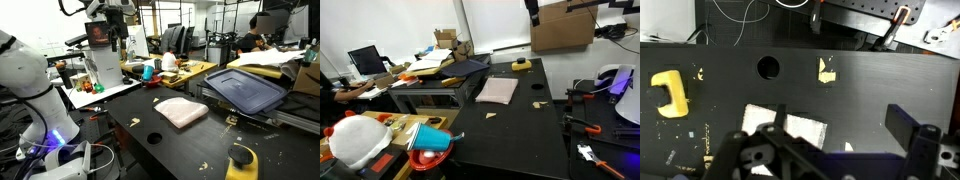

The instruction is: Unfold the white cloth

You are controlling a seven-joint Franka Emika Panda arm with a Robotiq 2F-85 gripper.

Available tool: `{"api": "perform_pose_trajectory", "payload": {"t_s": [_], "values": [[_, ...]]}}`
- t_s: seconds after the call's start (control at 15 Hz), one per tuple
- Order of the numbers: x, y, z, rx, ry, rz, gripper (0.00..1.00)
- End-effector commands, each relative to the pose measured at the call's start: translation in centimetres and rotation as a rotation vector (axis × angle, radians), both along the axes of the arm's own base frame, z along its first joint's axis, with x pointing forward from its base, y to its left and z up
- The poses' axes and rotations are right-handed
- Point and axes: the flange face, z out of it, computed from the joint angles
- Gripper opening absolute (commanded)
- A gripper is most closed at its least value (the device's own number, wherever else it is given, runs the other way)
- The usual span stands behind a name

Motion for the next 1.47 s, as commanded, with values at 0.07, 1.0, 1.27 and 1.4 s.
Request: {"api": "perform_pose_trajectory", "payload": {"t_s": [0.07,1.0,1.27,1.4], "values": [[0.0,0.0,0.0,0.000,0.001,0.000,1.00],[0.5,-0.2,-1.9,0.008,0.059,-0.022,1.00],[1.6,-0.2,-4.4,0.011,0.111,-0.012,1.00],[2.0,-0.1,-6.1,0.010,0.133,-0.006,1.00]]}}
